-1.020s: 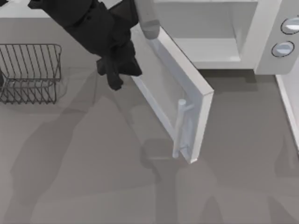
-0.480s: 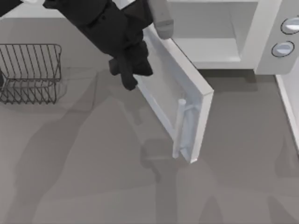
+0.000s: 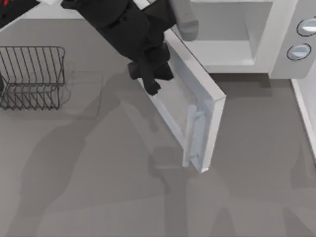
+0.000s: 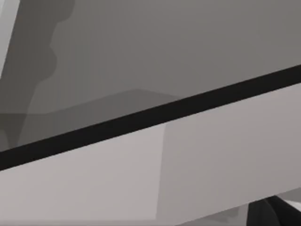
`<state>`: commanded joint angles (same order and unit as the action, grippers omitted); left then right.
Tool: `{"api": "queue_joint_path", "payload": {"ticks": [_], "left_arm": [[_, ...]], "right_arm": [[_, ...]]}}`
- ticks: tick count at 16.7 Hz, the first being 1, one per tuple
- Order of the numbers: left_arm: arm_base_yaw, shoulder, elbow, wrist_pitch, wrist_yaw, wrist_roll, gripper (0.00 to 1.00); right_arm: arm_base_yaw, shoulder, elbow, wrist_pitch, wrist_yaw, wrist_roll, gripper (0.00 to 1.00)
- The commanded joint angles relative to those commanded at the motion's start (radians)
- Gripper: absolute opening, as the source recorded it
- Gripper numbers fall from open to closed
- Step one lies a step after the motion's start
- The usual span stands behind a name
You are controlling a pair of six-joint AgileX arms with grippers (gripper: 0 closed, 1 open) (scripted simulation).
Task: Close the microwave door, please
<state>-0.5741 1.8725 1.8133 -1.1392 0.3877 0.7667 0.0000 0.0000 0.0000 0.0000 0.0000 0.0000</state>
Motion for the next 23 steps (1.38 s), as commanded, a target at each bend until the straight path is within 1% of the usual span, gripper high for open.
{"api": "queue_joint_path", "payload": {"ticks": [2,8,12,17,23], "left_arm": [[0.003,-0.002,-0.001,-0.001,0.001,-0.001,0.0],[-0.04,0.037,0.048,0.004,-0.015,-0.043,0.0],[-0.037,0.035,0.046,0.003,-0.014,-0.043,0.0],[-0.076,0.076,0.1,0.002,-0.028,-0.082,0.0],[-0.077,0.077,0.097,-0.003,-0.026,-0.084,0.0]], "right_arm": [[0.0,0.0,0.0,0.0,0.0,0.0,1.0],[0.0,0.0,0.0,0.0,0.0,0.0,1.0],[0.0,0.0,0.0,0.0,0.0,0.0,1.0],[0.0,0.0,0.0,0.0,0.0,0.0,1.0],[0.0,0.0,0.0,0.0,0.0,0.0,1.0]]}}
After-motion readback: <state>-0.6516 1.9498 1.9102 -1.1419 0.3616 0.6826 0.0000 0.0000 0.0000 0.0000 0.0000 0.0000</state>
